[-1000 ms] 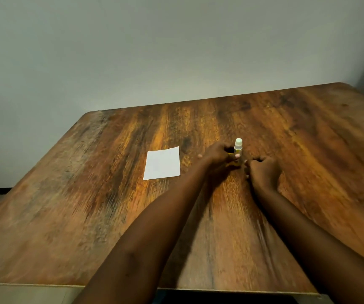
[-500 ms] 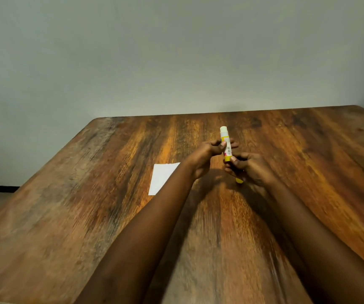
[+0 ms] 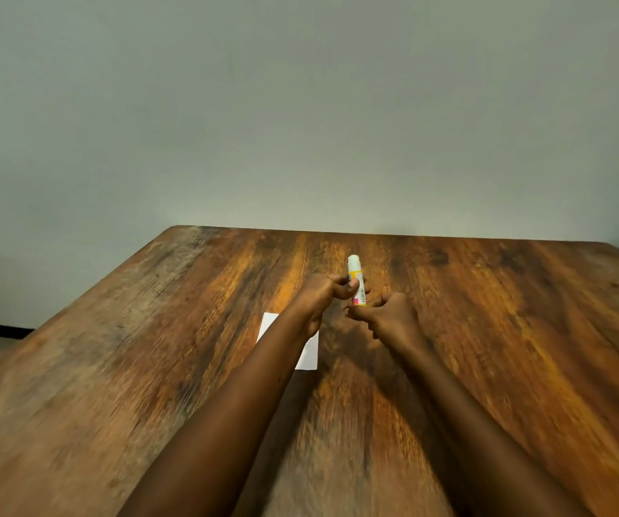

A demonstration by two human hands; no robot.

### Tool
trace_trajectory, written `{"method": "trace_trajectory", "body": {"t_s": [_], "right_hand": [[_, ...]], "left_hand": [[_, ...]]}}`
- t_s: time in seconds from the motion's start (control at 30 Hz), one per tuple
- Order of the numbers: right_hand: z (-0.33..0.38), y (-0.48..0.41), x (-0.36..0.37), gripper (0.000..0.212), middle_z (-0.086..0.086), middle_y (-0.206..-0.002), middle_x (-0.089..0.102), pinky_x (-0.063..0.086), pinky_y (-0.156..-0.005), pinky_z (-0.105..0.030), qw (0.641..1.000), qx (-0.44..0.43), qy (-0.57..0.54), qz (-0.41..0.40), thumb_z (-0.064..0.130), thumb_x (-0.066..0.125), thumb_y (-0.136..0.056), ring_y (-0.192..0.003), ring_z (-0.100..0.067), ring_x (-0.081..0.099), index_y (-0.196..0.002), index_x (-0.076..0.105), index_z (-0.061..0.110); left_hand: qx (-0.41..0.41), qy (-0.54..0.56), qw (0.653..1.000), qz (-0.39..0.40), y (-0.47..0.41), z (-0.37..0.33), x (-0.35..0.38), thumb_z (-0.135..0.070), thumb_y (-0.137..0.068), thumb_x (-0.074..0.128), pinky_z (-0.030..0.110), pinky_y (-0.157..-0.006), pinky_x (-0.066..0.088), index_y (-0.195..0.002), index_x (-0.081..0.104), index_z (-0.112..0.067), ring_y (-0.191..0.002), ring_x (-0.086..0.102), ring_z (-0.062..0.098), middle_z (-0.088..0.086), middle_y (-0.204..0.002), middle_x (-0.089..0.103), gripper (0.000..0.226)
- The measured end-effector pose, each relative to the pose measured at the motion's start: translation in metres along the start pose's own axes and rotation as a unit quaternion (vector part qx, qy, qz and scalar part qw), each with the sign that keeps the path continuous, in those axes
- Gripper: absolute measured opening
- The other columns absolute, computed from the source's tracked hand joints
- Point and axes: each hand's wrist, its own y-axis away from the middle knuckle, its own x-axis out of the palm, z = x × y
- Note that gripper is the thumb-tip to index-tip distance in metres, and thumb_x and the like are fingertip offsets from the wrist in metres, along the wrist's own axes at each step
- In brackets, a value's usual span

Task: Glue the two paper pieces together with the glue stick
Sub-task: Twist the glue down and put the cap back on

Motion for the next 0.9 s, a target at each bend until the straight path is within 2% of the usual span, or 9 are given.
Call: {"method": "trace_trajectory", "body": {"t_s": [0.1,0.23,0.33,0.5,0.57,0.63,0.73,0.8,0.9], "right_hand": [[0.002,0.000,0.015,0.028,-0.006,-0.080,0.066,0.050,-0.065,-0.035,0.994,-0.005,0.062,-0.085,0.030,0.075,-0.074,-0.074,-0.022,0.063,-0.086,0.064,0.008],[0.010,0.003,0.007,0.020,-0.009,-0.077,0.063,0.052,-0.064,-0.028,0.986,-0.006,-0.132,0.100,0.019,0.062,-0.088,-0.071,-0.019,0.060,-0.095,0.066,0.000],[0.019,0.006,-0.006,0.011,-0.010,-0.073,0.065,0.054,-0.060,-0.022,0.957,0.041,-0.230,0.175,0.010,0.062,-0.087,-0.065,-0.018,0.062,-0.088,0.068,0.001],[0.021,-0.003,0.009,0.027,-0.008,-0.076,0.067,0.054,-0.059,-0.031,1.000,0.017,0.021,0.012,0.022,0.078,-0.073,-0.064,-0.018,0.064,-0.089,0.069,0.003],[0.021,-0.003,0.019,0.032,-0.008,-0.085,0.067,0.054,-0.066,-0.035,0.994,0.017,0.090,-0.061,0.027,0.078,-0.072,-0.076,-0.023,0.067,-0.093,0.067,0.007],[0.021,-0.001,0.023,0.031,-0.005,-0.086,0.065,0.048,-0.060,-0.028,0.994,0.001,0.080,-0.071,0.029,0.075,-0.074,-0.076,-0.021,0.065,-0.096,0.064,0.010],[0.023,0.003,0.016,0.019,-0.007,-0.080,0.063,0.047,-0.061,-0.025,0.996,-0.006,-0.068,0.062,0.025,0.067,-0.084,-0.070,-0.016,0.059,-0.092,0.065,0.007],[0.026,0.005,0.008,0.013,-0.012,-0.081,0.066,0.053,-0.064,-0.025,0.965,0.054,-0.204,0.157,0.017,0.060,-0.089,-0.072,-0.019,0.062,-0.090,0.066,0.005],[0.028,0.003,0.000,0.012,-0.013,-0.081,0.071,0.059,-0.062,-0.024,0.933,0.108,-0.278,0.199,0.010,0.058,-0.089,-0.070,-0.019,0.069,-0.087,0.067,0.002]], "left_hand": [[0.015,-0.013,0.999,-0.025,0.001,-0.003,0.002,-0.006,-0.089,0.060,0.020,-0.077,0.055,-0.123,0.059,0.005,-0.084,0.068,0.012,0.018,-0.117,0.067,0.036],[0.005,-0.017,1.000,-0.026,0.006,-0.012,-0.004,-0.007,-0.093,0.054,0.006,-0.050,0.050,-0.124,0.056,0.008,-0.061,0.069,-0.002,0.009,-0.096,0.068,0.035],[0.007,-0.017,0.999,-0.034,0.008,-0.014,-0.010,-0.008,-0.093,0.054,0.006,-0.053,0.050,-0.125,0.056,0.009,-0.067,0.069,-0.001,0.008,-0.096,0.069,0.036],[0.001,-0.028,0.997,-0.070,0.007,-0.014,-0.007,-0.010,-0.090,0.060,0.008,-0.059,0.046,-0.125,0.058,0.005,-0.105,0.065,0.014,0.017,-0.122,0.065,0.038],[0.004,-0.024,0.997,-0.066,0.008,-0.015,-0.002,-0.007,-0.090,0.059,0.005,-0.052,0.048,-0.126,0.057,0.006,-0.092,0.066,0.010,0.018,-0.124,0.064,0.038],[0.004,-0.009,0.998,-0.059,0.011,-0.018,-0.001,-0.004,-0.091,0.056,0.004,-0.046,0.048,-0.125,0.056,0.009,-0.067,0.069,0.001,0.019,-0.115,0.065,0.037],[-0.008,0.007,0.999,-0.047,0.014,-0.023,-0.006,-0.006,-0.093,0.055,0.013,-0.054,0.054,-0.125,0.055,0.008,-0.073,0.069,0.009,0.011,-0.097,0.069,0.035],[-0.011,-0.001,0.999,-0.042,0.014,-0.024,-0.010,-0.007,-0.093,0.054,0.019,-0.065,0.054,-0.123,0.057,0.006,-0.084,0.066,0.014,0.004,-0.089,0.070,0.033],[-0.007,-0.009,0.999,-0.041,0.015,-0.026,-0.014,-0.013,-0.094,0.054,0.026,-0.077,0.050,-0.120,0.059,0.006,-0.085,0.064,0.013,0.002,-0.086,0.074,0.033]]}}
